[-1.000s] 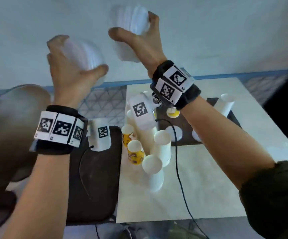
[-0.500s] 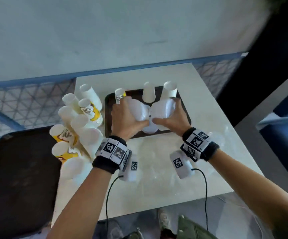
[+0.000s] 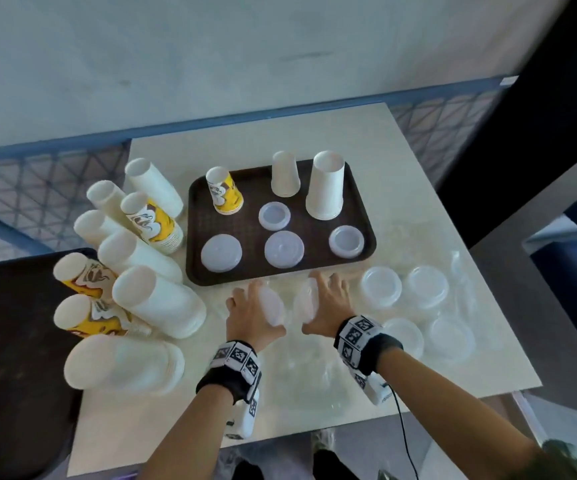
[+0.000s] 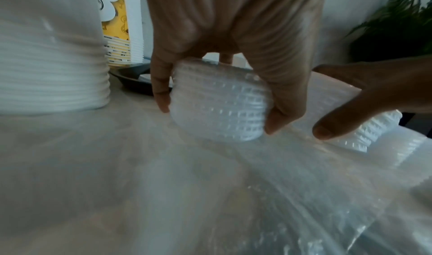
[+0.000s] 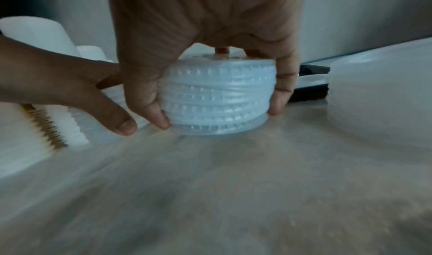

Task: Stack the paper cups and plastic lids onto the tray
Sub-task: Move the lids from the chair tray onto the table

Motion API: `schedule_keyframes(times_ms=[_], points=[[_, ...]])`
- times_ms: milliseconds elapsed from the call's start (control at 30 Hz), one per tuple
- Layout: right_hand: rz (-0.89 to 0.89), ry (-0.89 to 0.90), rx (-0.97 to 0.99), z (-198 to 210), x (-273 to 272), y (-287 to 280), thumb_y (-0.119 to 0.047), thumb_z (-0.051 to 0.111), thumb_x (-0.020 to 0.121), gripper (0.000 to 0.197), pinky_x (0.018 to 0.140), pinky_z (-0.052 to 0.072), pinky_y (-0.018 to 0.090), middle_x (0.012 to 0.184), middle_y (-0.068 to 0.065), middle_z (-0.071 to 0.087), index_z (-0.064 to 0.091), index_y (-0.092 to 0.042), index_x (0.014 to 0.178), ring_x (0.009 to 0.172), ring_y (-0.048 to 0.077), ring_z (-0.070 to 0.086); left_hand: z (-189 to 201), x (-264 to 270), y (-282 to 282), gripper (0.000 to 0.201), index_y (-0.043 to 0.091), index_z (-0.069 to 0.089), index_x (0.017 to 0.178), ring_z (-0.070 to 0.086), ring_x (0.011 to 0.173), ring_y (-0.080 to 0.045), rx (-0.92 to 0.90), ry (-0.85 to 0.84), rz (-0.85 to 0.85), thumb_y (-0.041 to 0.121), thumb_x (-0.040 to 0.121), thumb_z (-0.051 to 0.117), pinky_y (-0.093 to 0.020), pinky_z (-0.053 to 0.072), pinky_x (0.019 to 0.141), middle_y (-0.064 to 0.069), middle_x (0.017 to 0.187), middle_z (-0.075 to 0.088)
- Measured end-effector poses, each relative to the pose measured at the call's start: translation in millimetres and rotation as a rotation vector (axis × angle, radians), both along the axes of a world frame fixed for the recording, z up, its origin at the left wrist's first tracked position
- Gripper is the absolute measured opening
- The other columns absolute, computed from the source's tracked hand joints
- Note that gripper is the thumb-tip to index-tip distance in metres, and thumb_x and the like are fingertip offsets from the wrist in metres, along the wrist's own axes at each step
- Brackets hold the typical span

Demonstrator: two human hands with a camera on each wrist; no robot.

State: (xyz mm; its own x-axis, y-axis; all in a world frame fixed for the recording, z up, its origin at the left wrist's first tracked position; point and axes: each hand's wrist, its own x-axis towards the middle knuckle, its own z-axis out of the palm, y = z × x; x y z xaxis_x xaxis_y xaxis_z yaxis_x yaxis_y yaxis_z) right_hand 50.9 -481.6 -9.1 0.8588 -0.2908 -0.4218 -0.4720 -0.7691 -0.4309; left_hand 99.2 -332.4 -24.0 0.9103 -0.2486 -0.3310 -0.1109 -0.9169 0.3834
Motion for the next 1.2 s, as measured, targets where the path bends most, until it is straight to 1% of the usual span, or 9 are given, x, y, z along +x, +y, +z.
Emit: schedule_keyframes(times_ms=[200, 367, 467, 600, 767, 900, 1000, 1100, 1200], points=[[0.102, 0.069, -0.129, -8, 14, -6, -0.033, 0.081, 0.057, 0.101, 0.093, 0.042, 0.041, 0.128, 0.013, 0.03, 0.021, -0.023, 0.138, 0.117, 0.033, 0.035, -8, 1, -10, 0.091, 0.025, 0.026, 0.133, 0.033, 0.113, -0.027, -0.001, 0.031, -0.009, 0.03, 0.057, 0.077, -0.035, 0.044, 0.086, -0.006, 0.123, 0.033], [0.099, 0.108, -0.163, -15, 16, -9, -0.032, 0.081, 0.058, 0.1, 0.092, 0.042, 0.04, 0.129, 0.012, 0.028, 0.021, -0.023, 0.138, 0.117, 0.032, 0.034, -12, 2, -19, 0.089, 0.026, 0.027, 0.131, 0.033, 0.113, -0.025, 0.018, 0.045, 0.019, 0.032, 0.057, 0.077, -0.035, 0.048, 0.081, -0.004, 0.12, 0.033], [0.085, 0.113, -0.17, -19, 18, -9, -0.032, 0.081, 0.056, 0.099, 0.09, 0.045, 0.04, 0.127, 0.012, 0.03, 0.023, -0.023, 0.136, 0.115, 0.032, 0.036, -16, 3, -22, 0.089, 0.026, 0.028, 0.13, 0.034, 0.113, -0.024, 0.022, 0.036, 0.044, 0.033, 0.057, 0.077, -0.036, 0.049, 0.082, -0.004, 0.121, 0.033], [0.08, 0.129, -0.172, -24, 19, -11, -0.036, 0.082, 0.056, 0.103, 0.091, 0.043, 0.04, 0.128, 0.012, 0.031, 0.021, -0.024, 0.138, 0.117, 0.031, 0.035, -24, 5, -21, 0.094, 0.029, 0.024, 0.134, 0.034, 0.118, -0.025, 0.045, 0.042, 0.057, 0.036, 0.057, 0.076, -0.038, 0.043, 0.089, -0.004, 0.126, 0.032], [0.089, 0.113, -0.182, -27, 20, -12, -0.041, 0.081, 0.057, 0.106, 0.093, 0.041, 0.04, 0.131, 0.011, 0.03, 0.018, -0.024, 0.14, 0.119, 0.031, 0.035, -27, 6, -22, 0.096, 0.023, 0.021, 0.137, 0.032, 0.124, -0.027, 0.124, 0.016, 0.011, 0.042, 0.06, 0.075, -0.038, 0.037, 0.095, -0.006, 0.135, 0.03], [0.108, 0.08, -0.201, -25, 17, -11, -0.046, 0.08, 0.057, 0.112, 0.095, 0.041, 0.04, 0.134, 0.011, 0.028, 0.011, -0.025, 0.143, 0.12, 0.029, 0.035, -27, 5, -22, 0.108, 0.025, 0.013, 0.142, 0.027, 0.13, -0.027, 0.159, -0.01, -0.02, 0.05, 0.059, 0.077, -0.043, 0.033, 0.102, -0.008, 0.141, 0.024], [0.135, 0.054, -0.216, -20, 16, -11, -0.048, 0.08, 0.058, 0.116, 0.103, 0.035, 0.042, 0.143, 0.014, 0.021, 0.007, -0.025, 0.145, 0.128, 0.031, 0.028, -24, 6, -21, 0.117, 0.026, 0.002, 0.145, 0.016, 0.138, -0.03, 0.15, 0.01, -0.048, 0.05, 0.059, 0.078, -0.049, 0.023, 0.111, -0.011, 0.149, 0.013], [0.157, 0.013, -0.236, -13, 13, -11, -0.05, 0.079, 0.059, 0.116, 0.112, 0.024, 0.046, 0.148, 0.016, 0.015, 0.006, -0.024, 0.146, 0.138, 0.034, 0.017, -18, 2, -17, 0.121, 0.024, -0.004, 0.146, 0.005, 0.142, -0.032, 0.125, 0.016, -0.072, 0.047, 0.061, 0.078, -0.052, 0.012, 0.114, -0.012, 0.153, 0.003], [0.145, -0.103, -0.182, -3, 11, -9, -0.045, 0.077, 0.062, 0.108, 0.116, 0.013, 0.049, 0.15, 0.016, 0.016, 0.013, -0.022, 0.146, 0.142, 0.034, 0.009, -9, -6, -10, 0.117, 0.022, -0.001, 0.148, 0.005, 0.142, -0.032, 0.018, -0.045, -0.075, 0.042, 0.063, 0.077, -0.048, 0.014, 0.116, -0.013, 0.153, 0.003]])
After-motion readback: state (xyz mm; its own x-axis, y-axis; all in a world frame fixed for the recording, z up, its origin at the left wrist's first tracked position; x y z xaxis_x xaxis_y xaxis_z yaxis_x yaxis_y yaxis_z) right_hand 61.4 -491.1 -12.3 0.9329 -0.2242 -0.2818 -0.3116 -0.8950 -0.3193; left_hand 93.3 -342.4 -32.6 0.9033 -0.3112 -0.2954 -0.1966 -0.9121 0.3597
